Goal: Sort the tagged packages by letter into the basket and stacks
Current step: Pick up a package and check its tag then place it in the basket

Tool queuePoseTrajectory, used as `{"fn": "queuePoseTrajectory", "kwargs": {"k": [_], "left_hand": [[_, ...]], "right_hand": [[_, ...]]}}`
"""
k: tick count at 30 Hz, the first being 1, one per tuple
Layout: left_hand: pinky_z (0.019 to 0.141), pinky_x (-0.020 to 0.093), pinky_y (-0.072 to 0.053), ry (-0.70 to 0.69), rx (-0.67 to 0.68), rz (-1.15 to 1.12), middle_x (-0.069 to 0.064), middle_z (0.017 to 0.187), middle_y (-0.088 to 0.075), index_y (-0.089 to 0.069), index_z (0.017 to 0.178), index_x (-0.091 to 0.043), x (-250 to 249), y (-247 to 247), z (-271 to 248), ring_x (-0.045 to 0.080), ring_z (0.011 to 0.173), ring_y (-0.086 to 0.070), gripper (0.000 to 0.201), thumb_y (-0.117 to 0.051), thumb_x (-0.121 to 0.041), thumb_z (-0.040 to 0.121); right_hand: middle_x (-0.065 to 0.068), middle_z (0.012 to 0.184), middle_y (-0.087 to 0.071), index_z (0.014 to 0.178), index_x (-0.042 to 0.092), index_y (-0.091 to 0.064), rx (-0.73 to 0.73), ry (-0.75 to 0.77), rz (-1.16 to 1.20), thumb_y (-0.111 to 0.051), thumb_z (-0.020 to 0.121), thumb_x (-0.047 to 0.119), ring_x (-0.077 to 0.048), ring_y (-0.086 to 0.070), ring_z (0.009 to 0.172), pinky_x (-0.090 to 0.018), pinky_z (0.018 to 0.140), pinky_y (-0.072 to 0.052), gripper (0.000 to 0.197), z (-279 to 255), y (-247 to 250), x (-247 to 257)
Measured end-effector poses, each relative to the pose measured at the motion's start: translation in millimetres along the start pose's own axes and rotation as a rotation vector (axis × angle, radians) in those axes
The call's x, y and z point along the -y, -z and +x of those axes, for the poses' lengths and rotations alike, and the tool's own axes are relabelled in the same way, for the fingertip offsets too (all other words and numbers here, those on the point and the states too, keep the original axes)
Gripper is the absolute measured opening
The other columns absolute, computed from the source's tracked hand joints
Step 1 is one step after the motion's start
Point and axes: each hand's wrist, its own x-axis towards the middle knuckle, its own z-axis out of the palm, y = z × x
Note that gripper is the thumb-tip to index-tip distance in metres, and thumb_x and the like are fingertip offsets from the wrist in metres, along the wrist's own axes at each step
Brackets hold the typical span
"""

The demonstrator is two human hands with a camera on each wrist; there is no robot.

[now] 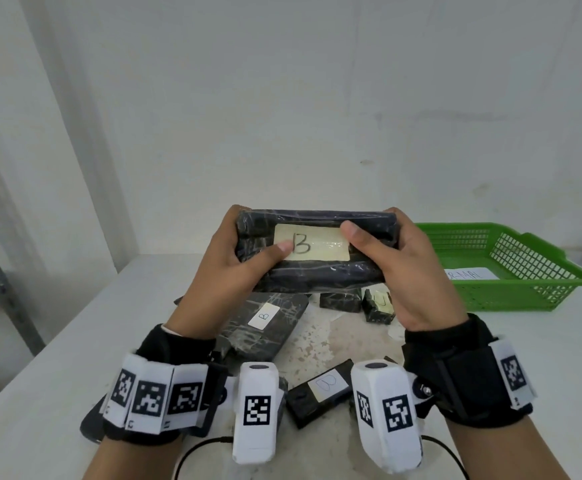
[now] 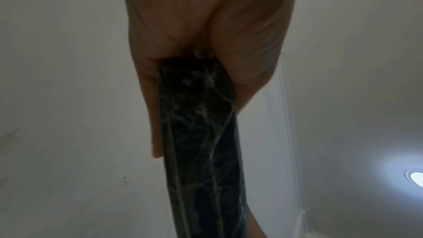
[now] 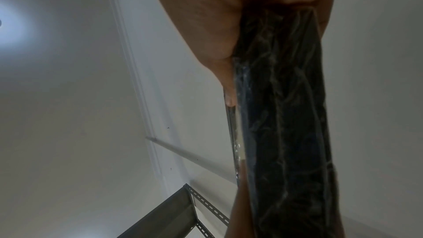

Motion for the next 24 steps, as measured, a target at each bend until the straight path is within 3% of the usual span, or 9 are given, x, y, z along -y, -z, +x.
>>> {"fn": "queuePoseTrajectory", "kwargs": {"k": [2, 4, 7, 9, 12, 14, 17, 20, 24], "left_hand": [[0.085, 0.033, -0.057, 0.057, 0.077, -0.032, 0.001, 0.12, -0.064, -0.05, 0.12, -0.026, 2, 6, 0, 0.019, 0.107, -0.068, 0.056, -0.081, -0.032, 0.073], [0.085, 0.037, -0.059, 0.079, 0.125, -0.088, 0.005, 0.134, -0.055, -0.04, 0.132, -0.032, 3, 9, -1, 0.022, 0.11, -0.068, 0.074, -0.08, -0.029, 0.07], [0.079, 0.037, -0.06, 0.076, 0.109, -0.144, 0.014, 0.125, -0.064, -0.035, 0.141, -0.032, 6, 5, -5, 0.029, 0.107, -0.069, 0.076, -0.077, -0.012, 0.081], [0.08, 0.033, -0.059, 0.058, 0.039, -0.213, 0.017, 0.121, -0.066, -0.037, 0.143, -0.027, 10, 3, -7, 0.028, 0.108, -0.069, 0.073, -0.072, -0.006, 0.083], [0.081, 0.033, -0.059, 0.046, -0.03, -0.296, 0.016, 0.119, -0.067, -0.041, 0.143, -0.025, 13, 2, -7, 0.028, 0.108, -0.069, 0.072, -0.067, -0.006, 0.079], [0.081, 0.034, -0.059, 0.039, -0.041, -0.316, 0.015, 0.118, -0.067, -0.042, 0.142, -0.025, 13, -1, -7, 0.029, 0.107, -0.069, 0.07, -0.066, -0.007, 0.078], [0.081, 0.037, -0.059, 0.045, -0.059, -0.321, 0.012, 0.122, -0.067, -0.042, 0.141, -0.025, 11, -5, -8, 0.03, 0.105, -0.07, 0.066, -0.067, -0.013, 0.081], [0.079, 0.036, -0.06, 0.038, -0.132, -0.318, 0.012, 0.122, -0.068, -0.044, 0.14, -0.021, 10, -6, -7, 0.03, 0.104, -0.07, 0.067, -0.075, -0.013, 0.082], [0.076, 0.034, -0.06, 0.01, -0.174, -0.285, 0.013, 0.118, -0.069, -0.045, 0.14, -0.019, 11, -8, -6, 0.026, 0.098, -0.072, 0.068, -0.068, -0.014, 0.077]], "right_hand": [[0.013, 0.071, -0.065, 0.091, 0.011, -0.058, -0.032, 0.012, 0.017, -0.075, 0.068, 0.031, -0.004, -0.062, 0.071, -0.023, 0.071, -0.055, 0.035, -1, 0, 1], [0.014, 0.071, -0.064, 0.092, 0.012, -0.057, -0.051, 0.014, 0.028, -0.074, 0.068, 0.031, -0.003, -0.062, 0.07, -0.026, 0.074, -0.056, 0.035, -1, 3, 4], [0.013, 0.079, -0.069, 0.098, 0.014, -0.057, 0.014, -0.03, 0.029, -0.072, 0.071, 0.026, -0.006, -0.066, 0.079, -0.031, 0.081, -0.057, 0.034, 1, 6, 9], [0.005, 0.093, -0.071, 0.117, 0.014, -0.055, 0.09, -0.097, 0.11, -0.069, 0.072, 0.017, -0.015, -0.069, 0.091, -0.037, 0.085, -0.059, 0.047, 1, 9, 11], [-0.011, 0.105, -0.066, 0.138, 0.029, -0.041, 0.108, -0.159, 0.245, -0.062, 0.082, -0.001, -0.027, -0.069, 0.098, -0.05, 0.082, -0.059, 0.067, 0, 13, 10], [-0.011, 0.1, -0.066, 0.137, 0.022, -0.043, 0.076, -0.122, 0.224, -0.057, 0.087, -0.006, -0.023, -0.07, 0.092, -0.045, 0.077, -0.061, 0.059, -1, 14, 8], [-0.008, 0.094, -0.07, 0.132, 0.015, -0.051, 0.034, -0.074, 0.198, -0.06, 0.087, -0.001, -0.02, -0.07, 0.088, -0.04, 0.076, -0.06, 0.048, -1, 15, 5], [-0.003, 0.103, -0.073, 0.14, 0.021, -0.05, 0.068, -0.075, 0.205, -0.064, 0.081, 0.013, -0.02, -0.07, 0.098, -0.039, 0.082, -0.059, 0.061, -1, 15, 4], [0.001, 0.105, -0.073, 0.14, 0.029, -0.05, 0.078, -0.054, 0.145, -0.065, 0.077, 0.012, -0.017, -0.071, 0.101, -0.028, 0.079, -0.058, 0.067, -4, 15, -4]]}}
